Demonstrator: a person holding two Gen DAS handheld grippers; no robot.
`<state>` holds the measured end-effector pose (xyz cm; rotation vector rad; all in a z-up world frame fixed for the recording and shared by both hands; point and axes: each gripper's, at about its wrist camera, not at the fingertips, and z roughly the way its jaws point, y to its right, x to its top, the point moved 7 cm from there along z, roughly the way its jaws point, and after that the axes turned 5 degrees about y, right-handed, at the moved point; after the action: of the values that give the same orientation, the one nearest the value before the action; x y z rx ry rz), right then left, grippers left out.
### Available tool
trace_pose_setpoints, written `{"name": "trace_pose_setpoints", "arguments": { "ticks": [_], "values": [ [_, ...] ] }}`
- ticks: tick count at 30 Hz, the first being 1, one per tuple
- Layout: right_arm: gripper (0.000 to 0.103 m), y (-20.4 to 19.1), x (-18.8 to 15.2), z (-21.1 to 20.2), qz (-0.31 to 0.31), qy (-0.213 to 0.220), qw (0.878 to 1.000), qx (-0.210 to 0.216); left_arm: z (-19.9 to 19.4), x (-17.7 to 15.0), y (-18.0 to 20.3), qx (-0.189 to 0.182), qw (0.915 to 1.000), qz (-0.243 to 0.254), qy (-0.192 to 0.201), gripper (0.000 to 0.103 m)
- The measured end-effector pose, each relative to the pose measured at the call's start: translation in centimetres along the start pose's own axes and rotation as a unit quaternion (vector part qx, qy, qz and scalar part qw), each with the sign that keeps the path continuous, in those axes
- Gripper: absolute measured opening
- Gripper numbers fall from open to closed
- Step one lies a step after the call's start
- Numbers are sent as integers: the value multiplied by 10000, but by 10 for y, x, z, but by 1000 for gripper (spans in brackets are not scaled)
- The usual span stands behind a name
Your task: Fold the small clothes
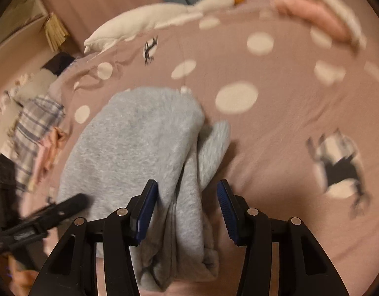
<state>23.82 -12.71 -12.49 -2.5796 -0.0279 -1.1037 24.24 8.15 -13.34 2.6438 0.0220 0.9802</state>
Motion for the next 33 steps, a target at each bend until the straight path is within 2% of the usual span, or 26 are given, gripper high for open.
{"name": "trace_pose_setpoints", "arguments": {
  "ticks": [3, 6, 7, 10, 11, 17, 23, 27, 30, 33],
  "values": [
    [50, -8, 9, -15, -226, 360, 9991, -45, -7, -1, -3, 138, 9998, 89, 126, 91],
    [50, -26, 9, -25, -452, 517, 9969, 391, -5, -6, -6, 184, 9997, 96, 92, 90],
    [50, -32, 6, -26, -544, 498, 9960, 503, -4, -8, -5, 196, 9997, 95, 81, 90],
    [31, -47, -5, -19, -871, 287, 9937, 636, 1, -14, -3, 175, 9998, 129, -1, 87],
    [28, -49, -10, -14, -996, 170, 9930, 617, 3, -16, -1, 174, 9997, 154, -30, 87],
    [23, -34, -35, 18, -1259, -399, 9912, 104, 17, -27, 6, 64, 9995, 149, -274, 87],
    [21, -31, -31, 16, -1093, -371, 9932, 138, 12, -33, 6, 40, 9993, 188, -321, 88],
    [22, -35, -32, 4, -1014, -280, 9937, 375, 9, -38, 3, 57, 9991, 173, -372, 89],
    [22, -31, -41, 10, -1050, -513, 9928, 259, 5, -42, 3, 70, 9991, 131, -404, 89],
    [22, -30, -45, 5, -996, -544, 9932, 266, -8, -45, 5, 135, 9992, 146, -346, 89]
  ]
}}
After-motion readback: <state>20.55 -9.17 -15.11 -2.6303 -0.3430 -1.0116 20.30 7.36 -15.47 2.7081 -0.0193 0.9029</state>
